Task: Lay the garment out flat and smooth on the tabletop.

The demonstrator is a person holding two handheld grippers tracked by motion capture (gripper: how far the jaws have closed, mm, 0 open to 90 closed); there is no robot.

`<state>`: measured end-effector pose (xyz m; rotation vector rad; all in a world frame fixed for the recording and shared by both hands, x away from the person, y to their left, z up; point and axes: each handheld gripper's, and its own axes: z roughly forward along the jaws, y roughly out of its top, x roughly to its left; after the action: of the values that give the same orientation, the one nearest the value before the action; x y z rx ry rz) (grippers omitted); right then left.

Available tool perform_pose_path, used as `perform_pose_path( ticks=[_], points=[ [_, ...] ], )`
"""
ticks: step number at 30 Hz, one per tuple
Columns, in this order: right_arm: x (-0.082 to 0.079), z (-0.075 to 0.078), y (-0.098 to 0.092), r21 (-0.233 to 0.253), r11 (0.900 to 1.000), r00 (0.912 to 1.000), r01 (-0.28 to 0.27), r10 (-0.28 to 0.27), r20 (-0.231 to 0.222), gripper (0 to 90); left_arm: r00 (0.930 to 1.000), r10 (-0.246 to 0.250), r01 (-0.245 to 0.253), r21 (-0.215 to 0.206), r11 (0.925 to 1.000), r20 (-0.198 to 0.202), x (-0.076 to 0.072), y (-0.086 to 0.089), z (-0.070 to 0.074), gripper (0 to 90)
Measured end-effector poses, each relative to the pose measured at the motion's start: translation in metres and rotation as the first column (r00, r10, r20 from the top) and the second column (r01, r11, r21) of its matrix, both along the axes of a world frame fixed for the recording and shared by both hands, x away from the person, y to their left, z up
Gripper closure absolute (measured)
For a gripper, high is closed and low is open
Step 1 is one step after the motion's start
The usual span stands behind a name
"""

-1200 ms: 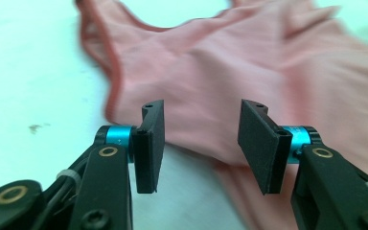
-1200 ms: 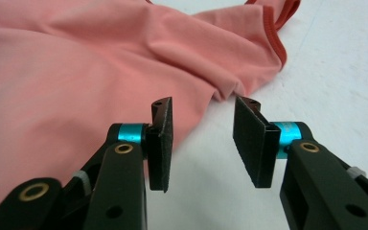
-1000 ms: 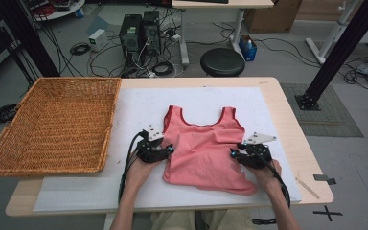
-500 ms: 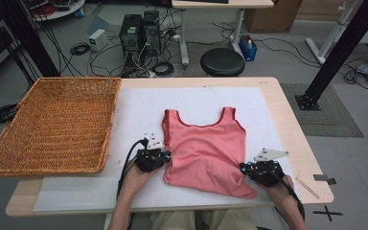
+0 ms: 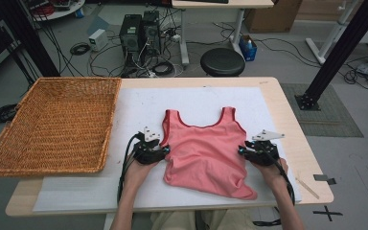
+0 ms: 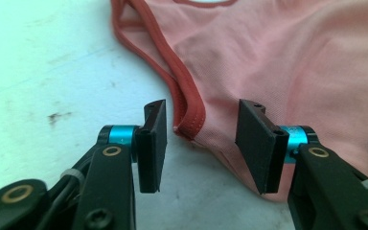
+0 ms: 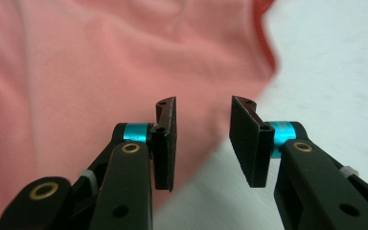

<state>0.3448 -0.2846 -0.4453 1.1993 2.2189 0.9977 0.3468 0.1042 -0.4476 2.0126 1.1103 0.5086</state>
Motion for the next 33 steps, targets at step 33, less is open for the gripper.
perform_pose_path(
  ticks=[33],
  points=[
    [0.018,-0.003,-0.018,-0.030,0.997,0.9969,0.067,-0.069,-0.039,65.6,0.9997,0.010,-0.010,0.016,0.9998,-0.021,0.015,0.000,0.001,59.2]
  ],
)
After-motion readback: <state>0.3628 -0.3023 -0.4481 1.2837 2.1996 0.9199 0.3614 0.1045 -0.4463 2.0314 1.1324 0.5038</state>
